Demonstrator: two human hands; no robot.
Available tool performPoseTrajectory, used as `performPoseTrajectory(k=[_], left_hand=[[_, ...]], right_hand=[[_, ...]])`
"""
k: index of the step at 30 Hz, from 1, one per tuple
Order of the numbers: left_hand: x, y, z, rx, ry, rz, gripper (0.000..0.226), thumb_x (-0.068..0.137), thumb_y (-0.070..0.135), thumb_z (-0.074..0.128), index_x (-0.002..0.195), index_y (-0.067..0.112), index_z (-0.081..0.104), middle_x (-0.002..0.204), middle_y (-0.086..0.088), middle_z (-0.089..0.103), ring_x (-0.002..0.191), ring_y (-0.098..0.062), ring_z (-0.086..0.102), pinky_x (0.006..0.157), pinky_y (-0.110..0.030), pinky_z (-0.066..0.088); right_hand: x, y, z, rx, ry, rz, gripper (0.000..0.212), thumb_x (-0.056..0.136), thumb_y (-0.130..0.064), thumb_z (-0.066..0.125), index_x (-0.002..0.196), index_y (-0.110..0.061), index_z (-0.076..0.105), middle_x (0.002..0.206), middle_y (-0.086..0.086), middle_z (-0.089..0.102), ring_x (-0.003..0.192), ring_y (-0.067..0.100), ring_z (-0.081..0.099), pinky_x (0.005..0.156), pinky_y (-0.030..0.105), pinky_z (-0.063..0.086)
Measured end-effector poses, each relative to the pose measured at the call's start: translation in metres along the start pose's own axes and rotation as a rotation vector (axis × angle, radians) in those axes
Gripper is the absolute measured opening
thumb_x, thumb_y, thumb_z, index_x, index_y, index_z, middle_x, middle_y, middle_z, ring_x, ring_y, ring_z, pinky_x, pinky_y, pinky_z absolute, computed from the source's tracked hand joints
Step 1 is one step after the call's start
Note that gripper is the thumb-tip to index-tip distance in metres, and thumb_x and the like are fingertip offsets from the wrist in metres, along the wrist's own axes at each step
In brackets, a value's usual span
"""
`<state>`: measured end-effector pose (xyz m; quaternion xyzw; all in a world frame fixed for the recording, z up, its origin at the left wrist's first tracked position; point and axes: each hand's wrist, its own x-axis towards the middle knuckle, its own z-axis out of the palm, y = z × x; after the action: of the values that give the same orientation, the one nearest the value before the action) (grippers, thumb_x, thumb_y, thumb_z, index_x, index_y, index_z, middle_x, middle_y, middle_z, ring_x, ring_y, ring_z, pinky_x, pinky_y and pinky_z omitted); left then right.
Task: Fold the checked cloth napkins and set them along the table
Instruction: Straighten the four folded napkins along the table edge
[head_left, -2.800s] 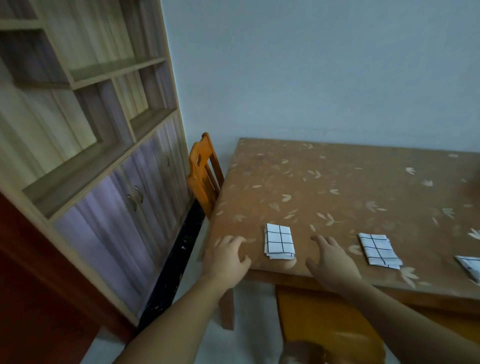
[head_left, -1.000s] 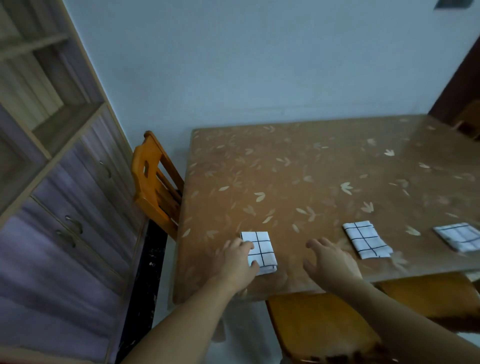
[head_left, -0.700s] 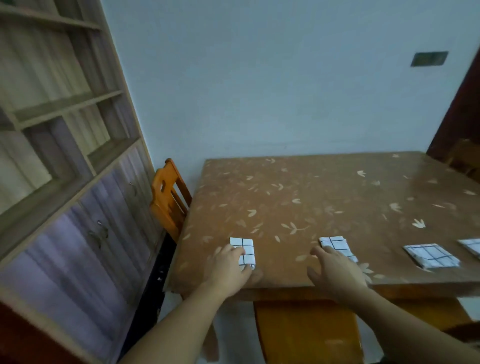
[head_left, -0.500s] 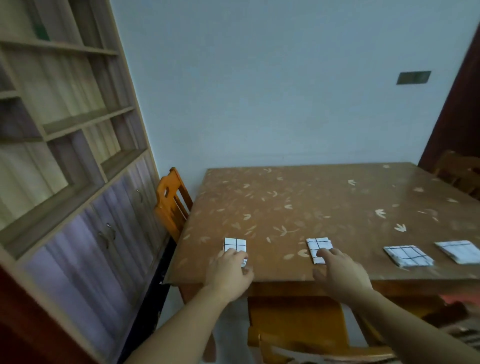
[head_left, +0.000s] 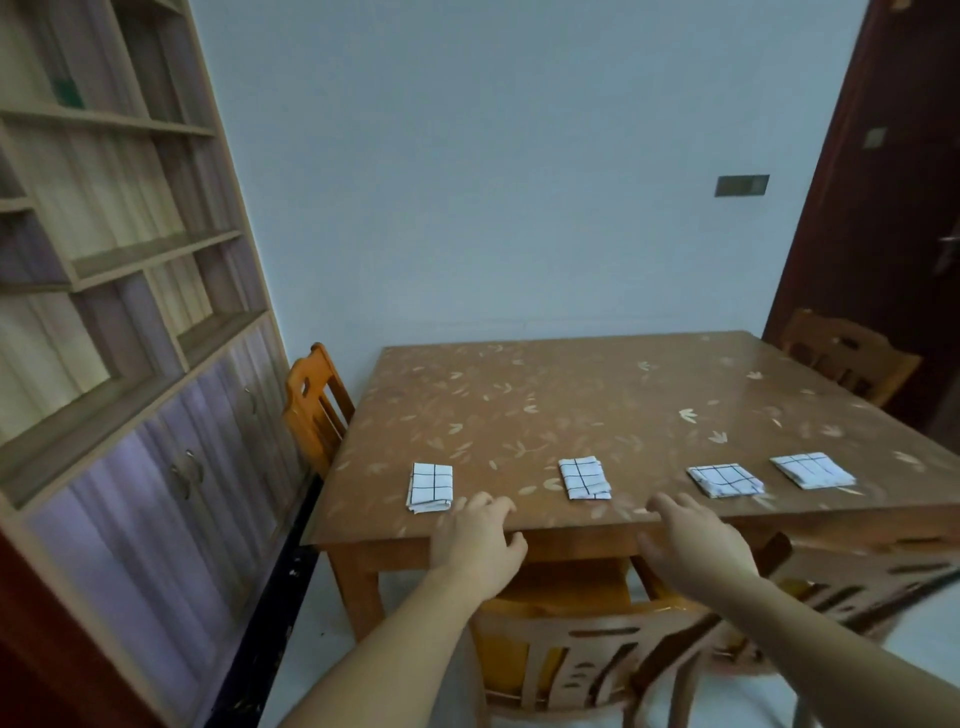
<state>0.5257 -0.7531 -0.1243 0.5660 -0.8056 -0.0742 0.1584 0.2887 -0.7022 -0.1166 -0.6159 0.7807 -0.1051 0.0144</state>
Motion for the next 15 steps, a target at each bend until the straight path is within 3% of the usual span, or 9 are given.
performPoseTrajectory(k=[4,10,15], left_hand=[[0.012,0.031,0.013,0.006,-0.014,-0.014,0.039,0.093,0.048,0.047,0.13,0.035,0.051,0.127,0.01,0.053,0.118,-0.015,0.046,0.098,-0.034,0.044],[0.054,0.094,0.046,0.02,-0.035,-0.094,0.04,0.093,0.047,0.048,0.13,0.035,0.051,0.13,0.01,0.053,0.119,-0.016,0.046,0.099,-0.034,0.042],[0.083,0.128,0.069,0.042,-0.068,-0.151,0.039,0.092,0.047,0.049,0.129,0.035,0.052,0.131,0.01,0.052,0.121,-0.015,0.046,0.099,-0.034,0.041]], right_hand=[[0.011,0.026,-0.004,0.028,0.013,-0.018,0.042,0.091,-0.045,0.047,0.129,-0.029,0.046,0.122,-0.005,0.053,0.104,0.016,0.055,0.079,0.029,0.049],[0.057,0.098,0.002,0.078,-0.013,-0.084,0.047,0.09,-0.044,0.049,0.133,-0.028,0.044,0.14,-0.006,0.045,0.11,0.015,0.054,0.082,0.029,0.049],[0.095,0.134,0.01,0.078,-0.049,-0.116,0.048,0.09,-0.048,0.047,0.133,-0.027,0.045,0.134,-0.004,0.049,0.108,0.017,0.056,0.08,0.032,0.049]])
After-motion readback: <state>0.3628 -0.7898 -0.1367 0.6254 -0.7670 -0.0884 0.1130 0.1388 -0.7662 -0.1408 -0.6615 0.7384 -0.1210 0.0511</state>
